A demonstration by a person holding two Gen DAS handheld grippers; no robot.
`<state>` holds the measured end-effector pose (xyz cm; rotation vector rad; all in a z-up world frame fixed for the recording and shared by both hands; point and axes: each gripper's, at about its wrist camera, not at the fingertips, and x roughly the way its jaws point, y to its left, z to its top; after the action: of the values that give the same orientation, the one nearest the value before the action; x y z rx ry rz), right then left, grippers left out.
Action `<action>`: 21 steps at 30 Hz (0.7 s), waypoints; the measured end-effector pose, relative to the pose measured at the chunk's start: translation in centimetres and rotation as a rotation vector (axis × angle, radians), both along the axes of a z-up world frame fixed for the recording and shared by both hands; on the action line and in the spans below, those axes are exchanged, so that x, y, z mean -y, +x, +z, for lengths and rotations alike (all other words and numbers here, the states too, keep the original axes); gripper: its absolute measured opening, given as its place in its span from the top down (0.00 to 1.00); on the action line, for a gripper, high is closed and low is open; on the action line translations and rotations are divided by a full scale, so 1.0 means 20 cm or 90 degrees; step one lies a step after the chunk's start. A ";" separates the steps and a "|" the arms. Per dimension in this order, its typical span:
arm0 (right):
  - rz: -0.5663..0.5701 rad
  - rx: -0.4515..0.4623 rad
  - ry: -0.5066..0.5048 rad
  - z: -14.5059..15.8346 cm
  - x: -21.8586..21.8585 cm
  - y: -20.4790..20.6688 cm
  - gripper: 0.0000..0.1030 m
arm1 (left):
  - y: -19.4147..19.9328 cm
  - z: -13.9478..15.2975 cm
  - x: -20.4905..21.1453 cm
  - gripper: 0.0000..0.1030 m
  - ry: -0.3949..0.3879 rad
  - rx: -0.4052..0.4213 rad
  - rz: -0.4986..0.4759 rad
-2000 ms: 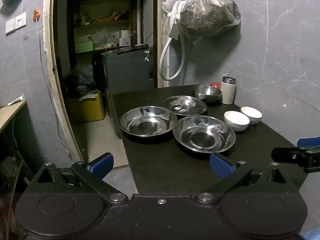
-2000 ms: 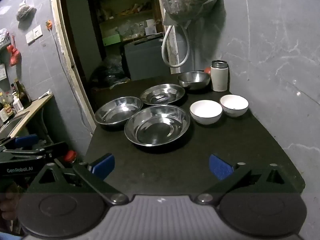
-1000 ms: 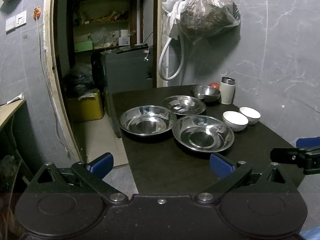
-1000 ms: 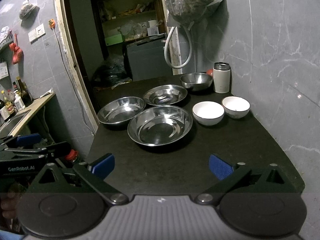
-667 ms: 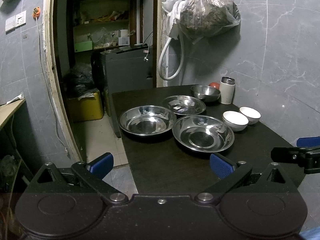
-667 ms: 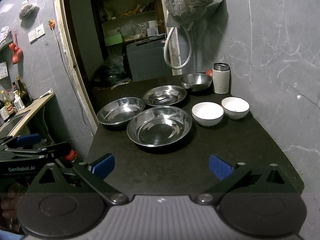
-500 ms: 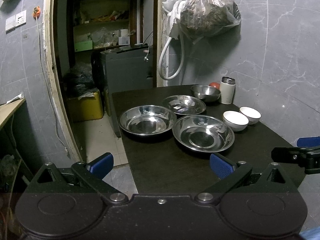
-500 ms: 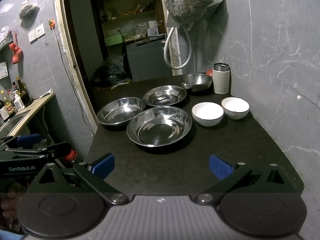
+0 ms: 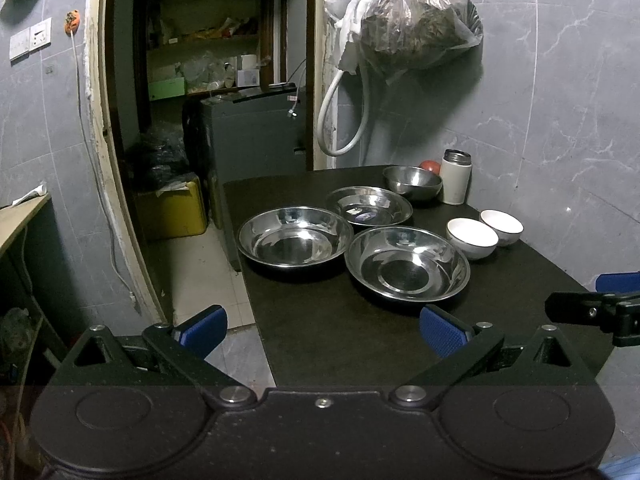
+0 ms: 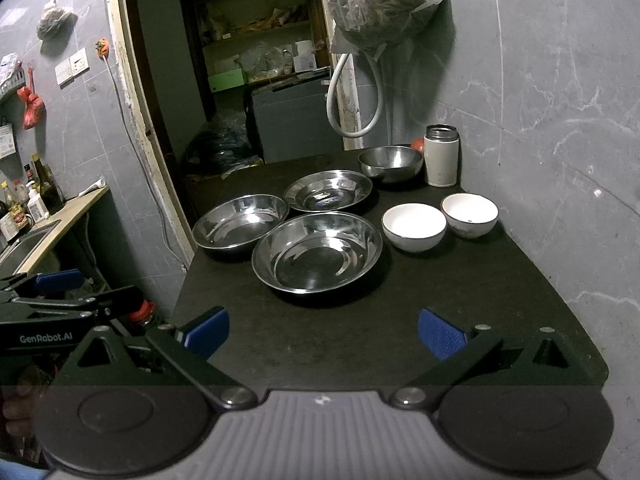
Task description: Organize plates and bowls
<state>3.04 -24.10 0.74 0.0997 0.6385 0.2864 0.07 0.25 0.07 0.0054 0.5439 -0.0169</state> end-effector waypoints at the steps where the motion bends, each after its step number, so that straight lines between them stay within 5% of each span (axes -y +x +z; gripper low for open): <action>1: 0.000 0.000 0.000 0.00 0.00 0.00 0.00 | 0.00 0.00 0.00 0.01 0.000 0.001 0.000; 21: -0.001 -0.005 0.002 0.00 0.00 0.00 0.00 | 0.00 0.00 0.00 0.01 0.000 -0.001 0.000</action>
<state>3.06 -24.04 0.76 0.1040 0.6451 0.2860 0.11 0.27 0.01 0.0052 0.5454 -0.0173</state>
